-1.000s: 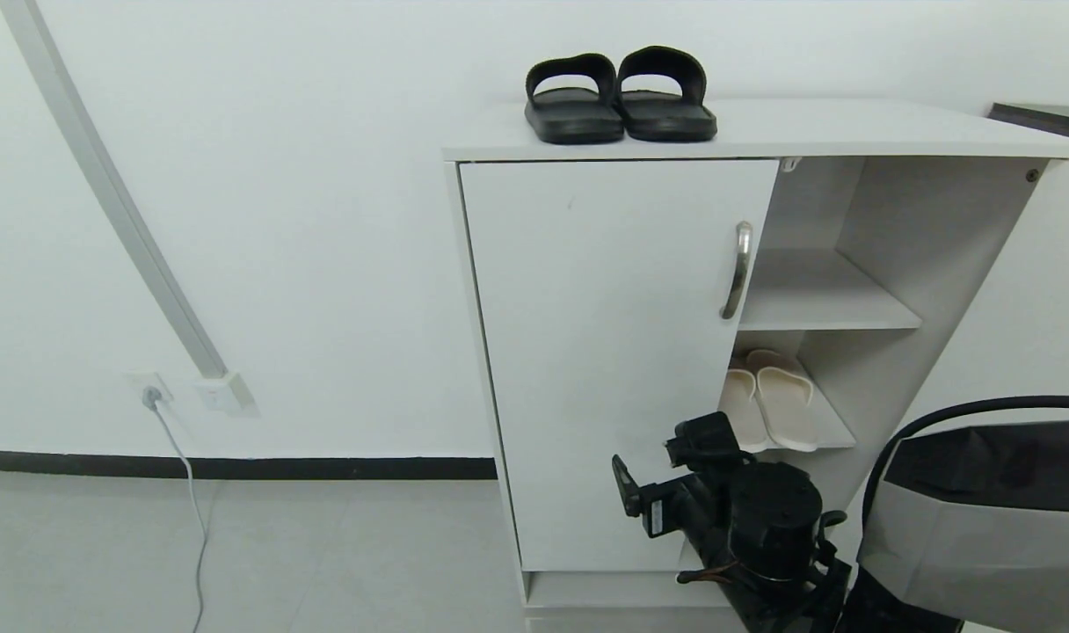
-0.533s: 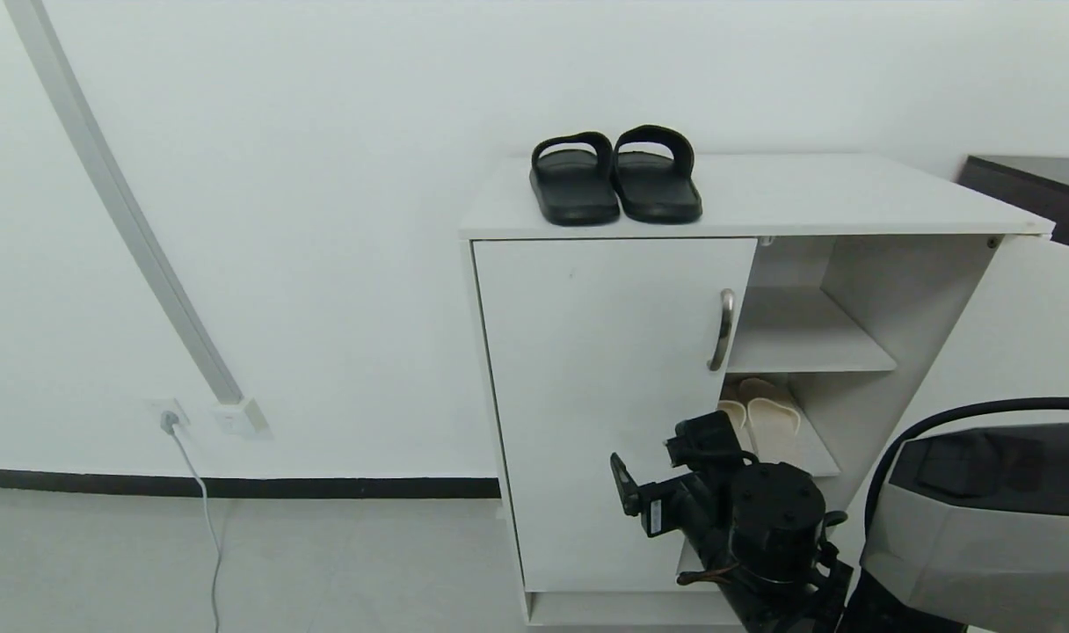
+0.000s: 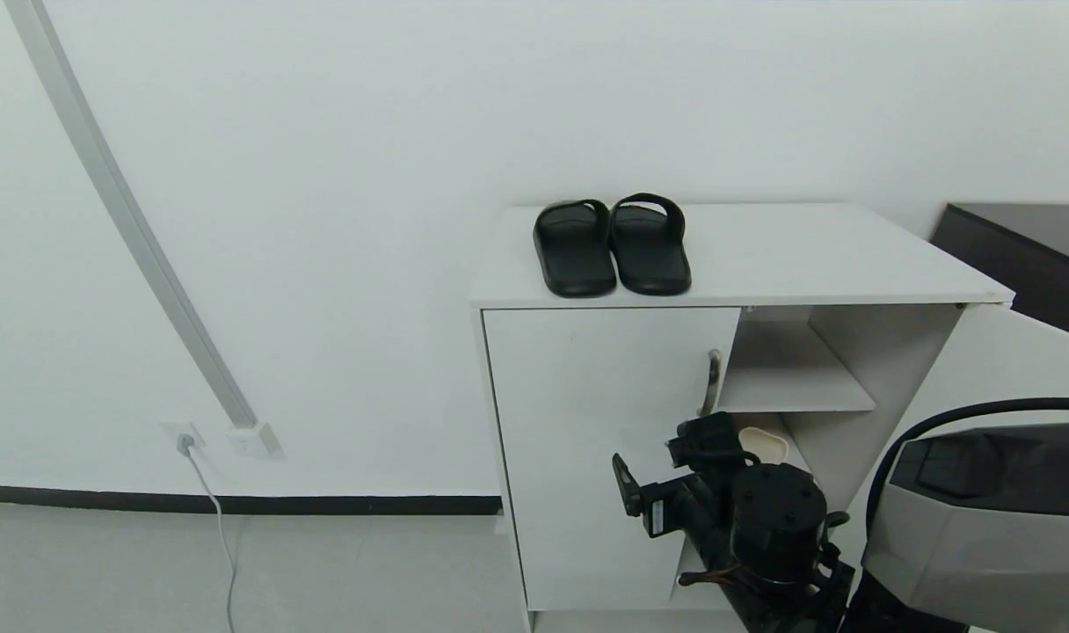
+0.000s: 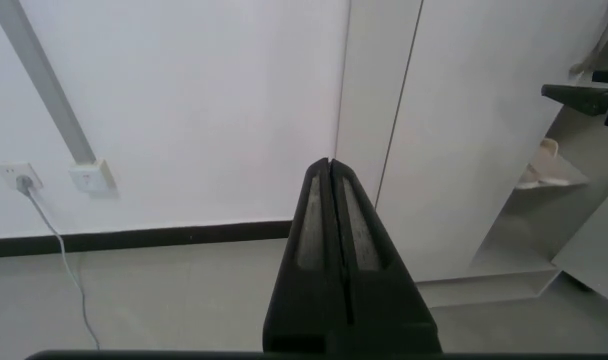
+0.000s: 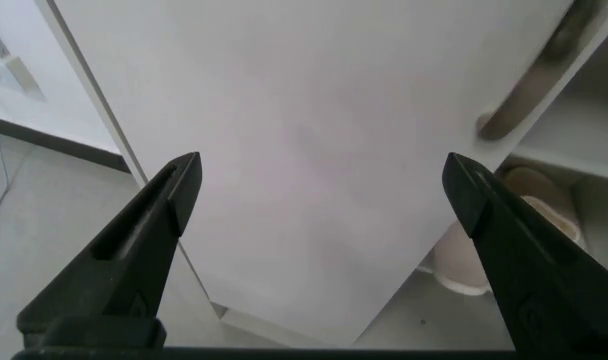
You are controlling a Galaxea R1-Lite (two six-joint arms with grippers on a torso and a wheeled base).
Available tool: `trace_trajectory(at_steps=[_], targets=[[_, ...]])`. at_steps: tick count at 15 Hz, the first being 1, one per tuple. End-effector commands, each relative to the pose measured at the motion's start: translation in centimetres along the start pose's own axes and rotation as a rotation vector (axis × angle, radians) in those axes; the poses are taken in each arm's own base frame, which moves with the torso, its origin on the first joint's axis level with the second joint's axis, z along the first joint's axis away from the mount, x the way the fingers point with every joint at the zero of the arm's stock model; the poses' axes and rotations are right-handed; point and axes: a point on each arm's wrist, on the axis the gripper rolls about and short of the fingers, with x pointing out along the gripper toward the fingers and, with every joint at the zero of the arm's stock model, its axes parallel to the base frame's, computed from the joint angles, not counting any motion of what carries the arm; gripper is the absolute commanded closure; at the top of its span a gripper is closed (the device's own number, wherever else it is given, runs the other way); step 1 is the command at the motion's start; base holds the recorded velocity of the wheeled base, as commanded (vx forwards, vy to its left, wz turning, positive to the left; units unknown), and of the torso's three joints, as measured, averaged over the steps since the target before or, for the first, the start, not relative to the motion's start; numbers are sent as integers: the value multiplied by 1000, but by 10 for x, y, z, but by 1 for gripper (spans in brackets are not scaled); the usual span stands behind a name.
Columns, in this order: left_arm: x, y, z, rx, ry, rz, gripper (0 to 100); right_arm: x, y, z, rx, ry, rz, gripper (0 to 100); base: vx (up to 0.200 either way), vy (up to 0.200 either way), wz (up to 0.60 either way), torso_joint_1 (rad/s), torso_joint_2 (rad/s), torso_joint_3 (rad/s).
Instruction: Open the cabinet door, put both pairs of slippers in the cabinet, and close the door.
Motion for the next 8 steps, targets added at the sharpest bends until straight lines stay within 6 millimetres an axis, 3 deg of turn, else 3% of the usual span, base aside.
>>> trace_trajectory(at_steps=[1, 8], targets=[[0, 0, 0, 0, 0, 0, 100, 0, 0, 0, 0, 0, 1, 0, 0, 0, 0, 183, -500, -320], [0, 0, 0, 0, 2, 0, 100, 0, -1, 2, 4, -4, -2, 0, 0, 0, 0, 210, -524, -320]])
